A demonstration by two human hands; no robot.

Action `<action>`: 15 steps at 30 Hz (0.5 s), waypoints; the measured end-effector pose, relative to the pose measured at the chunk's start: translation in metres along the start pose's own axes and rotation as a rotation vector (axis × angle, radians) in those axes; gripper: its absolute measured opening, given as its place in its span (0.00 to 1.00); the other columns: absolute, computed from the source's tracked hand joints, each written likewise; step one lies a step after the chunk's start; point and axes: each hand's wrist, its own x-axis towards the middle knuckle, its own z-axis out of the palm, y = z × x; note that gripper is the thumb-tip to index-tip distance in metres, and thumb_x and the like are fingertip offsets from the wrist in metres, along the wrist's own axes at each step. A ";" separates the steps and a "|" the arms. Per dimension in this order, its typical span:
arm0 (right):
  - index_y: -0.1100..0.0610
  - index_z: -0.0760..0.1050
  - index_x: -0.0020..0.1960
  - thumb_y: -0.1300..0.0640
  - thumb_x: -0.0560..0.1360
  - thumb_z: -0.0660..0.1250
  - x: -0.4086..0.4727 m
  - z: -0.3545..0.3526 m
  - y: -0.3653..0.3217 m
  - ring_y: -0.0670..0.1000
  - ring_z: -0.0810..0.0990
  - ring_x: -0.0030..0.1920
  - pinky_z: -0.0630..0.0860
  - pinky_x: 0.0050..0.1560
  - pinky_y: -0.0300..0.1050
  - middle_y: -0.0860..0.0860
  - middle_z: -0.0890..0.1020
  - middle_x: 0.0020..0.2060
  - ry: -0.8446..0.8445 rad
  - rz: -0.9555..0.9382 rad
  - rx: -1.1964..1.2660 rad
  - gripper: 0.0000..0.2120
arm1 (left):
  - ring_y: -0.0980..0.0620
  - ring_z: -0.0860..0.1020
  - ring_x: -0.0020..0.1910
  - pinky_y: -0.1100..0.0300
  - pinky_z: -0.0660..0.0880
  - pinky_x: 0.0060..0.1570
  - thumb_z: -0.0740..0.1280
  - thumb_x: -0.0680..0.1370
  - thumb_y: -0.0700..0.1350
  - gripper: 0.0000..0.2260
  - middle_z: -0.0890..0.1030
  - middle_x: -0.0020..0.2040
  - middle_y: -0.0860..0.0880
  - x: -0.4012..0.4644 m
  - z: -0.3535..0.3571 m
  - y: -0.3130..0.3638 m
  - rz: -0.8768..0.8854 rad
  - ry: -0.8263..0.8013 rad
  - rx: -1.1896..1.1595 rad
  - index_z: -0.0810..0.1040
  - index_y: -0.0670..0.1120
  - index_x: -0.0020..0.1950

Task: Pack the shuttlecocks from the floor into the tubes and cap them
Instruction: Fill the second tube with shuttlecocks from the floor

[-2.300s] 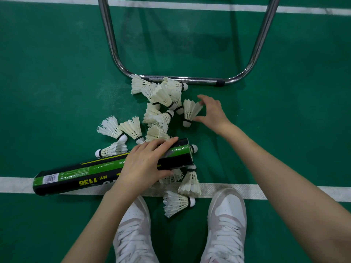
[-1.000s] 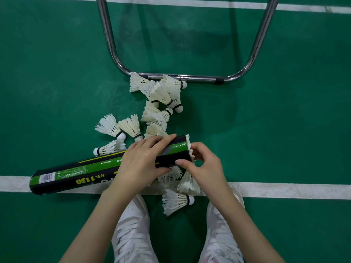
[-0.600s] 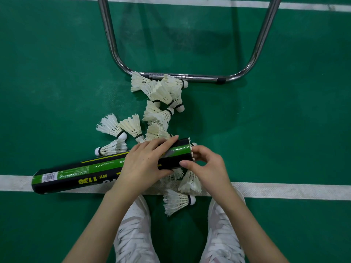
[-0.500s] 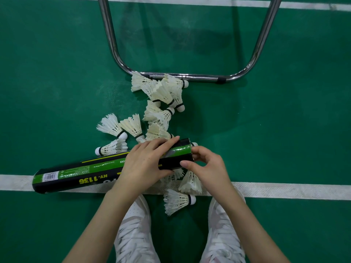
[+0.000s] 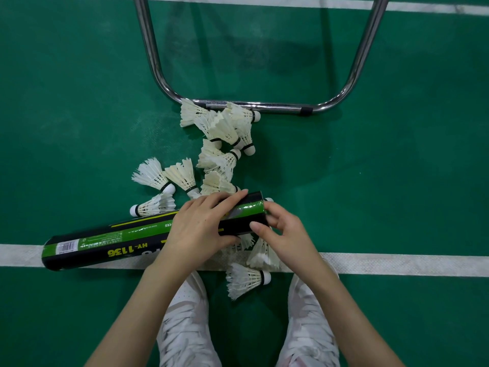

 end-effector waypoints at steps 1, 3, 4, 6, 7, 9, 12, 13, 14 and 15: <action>0.45 0.75 0.54 0.63 0.76 0.65 0.000 -0.001 0.000 0.41 0.80 0.52 0.74 0.56 0.34 0.44 0.83 0.47 0.014 -0.008 0.002 0.14 | 0.47 0.76 0.55 0.52 0.72 0.50 0.76 0.63 0.55 0.41 0.76 0.60 0.52 0.001 -0.001 0.000 -0.005 -0.013 -0.009 0.62 0.58 0.72; 0.44 0.75 0.50 0.62 0.75 0.66 0.001 -0.006 0.000 0.38 0.80 0.50 0.75 0.52 0.33 0.42 0.82 0.47 0.070 -0.019 0.004 0.13 | 0.47 0.75 0.56 0.52 0.71 0.51 0.76 0.64 0.55 0.40 0.75 0.60 0.52 0.003 -0.003 -0.002 -0.017 -0.027 -0.025 0.61 0.58 0.72; 0.45 0.76 0.50 0.62 0.75 0.67 0.001 -0.009 0.001 0.38 0.80 0.50 0.75 0.51 0.33 0.42 0.82 0.47 0.096 -0.028 0.002 0.12 | 0.47 0.75 0.56 0.52 0.71 0.50 0.76 0.64 0.55 0.40 0.75 0.60 0.52 0.003 -0.004 -0.003 -0.024 -0.021 -0.026 0.61 0.58 0.72; 0.48 0.77 0.50 0.62 0.74 0.67 0.002 -0.016 0.005 0.41 0.80 0.51 0.75 0.51 0.33 0.44 0.83 0.47 0.122 -0.032 -0.006 0.10 | 0.46 0.75 0.56 0.52 0.71 0.49 0.76 0.64 0.54 0.40 0.75 0.60 0.51 0.003 -0.007 -0.005 -0.042 -0.005 -0.018 0.61 0.58 0.72; 0.49 0.77 0.50 0.62 0.74 0.67 0.002 -0.019 0.008 0.42 0.80 0.51 0.75 0.51 0.33 0.45 0.83 0.46 0.131 -0.023 -0.013 0.10 | 0.46 0.75 0.56 0.53 0.71 0.48 0.76 0.65 0.54 0.40 0.75 0.61 0.51 0.003 -0.009 -0.006 -0.050 -0.003 -0.017 0.61 0.58 0.72; 0.50 0.77 0.50 0.62 0.74 0.68 0.003 -0.025 0.015 0.44 0.80 0.51 0.75 0.53 0.36 0.46 0.83 0.47 0.158 0.005 -0.048 0.09 | 0.46 0.75 0.56 0.53 0.71 0.48 0.76 0.65 0.54 0.39 0.75 0.61 0.51 0.000 -0.010 -0.009 -0.058 -0.001 -0.020 0.61 0.57 0.72; 0.48 0.76 0.50 0.60 0.72 0.71 0.002 -0.032 0.027 0.42 0.79 0.51 0.75 0.57 0.39 0.44 0.81 0.48 0.174 0.074 -0.169 0.11 | 0.46 0.76 0.54 0.53 0.72 0.47 0.77 0.64 0.53 0.40 0.76 0.59 0.50 -0.004 -0.008 -0.013 -0.051 0.005 -0.012 0.63 0.56 0.72; 0.48 0.75 0.52 0.58 0.71 0.72 -0.001 -0.033 0.031 0.41 0.77 0.52 0.75 0.58 0.39 0.43 0.80 0.50 0.155 0.105 -0.208 0.12 | 0.46 0.76 0.53 0.53 0.72 0.46 0.77 0.63 0.53 0.40 0.76 0.58 0.50 -0.005 -0.006 -0.014 -0.048 0.004 -0.009 0.63 0.56 0.72; 0.48 0.75 0.54 0.57 0.70 0.73 -0.004 -0.033 0.035 0.40 0.76 0.54 0.74 0.58 0.38 0.42 0.78 0.52 0.127 0.133 -0.248 0.15 | 0.45 0.76 0.53 0.53 0.71 0.46 0.77 0.63 0.53 0.40 0.76 0.58 0.50 -0.005 -0.006 -0.015 -0.045 0.002 -0.006 0.62 0.56 0.72; 0.48 0.73 0.56 0.56 0.68 0.74 -0.008 -0.033 0.039 0.39 0.74 0.55 0.72 0.58 0.37 0.42 0.76 0.54 0.094 0.158 -0.293 0.18 | 0.45 0.76 0.53 0.53 0.71 0.46 0.77 0.63 0.54 0.40 0.76 0.58 0.50 -0.006 -0.005 -0.015 -0.044 -0.001 -0.005 0.62 0.57 0.72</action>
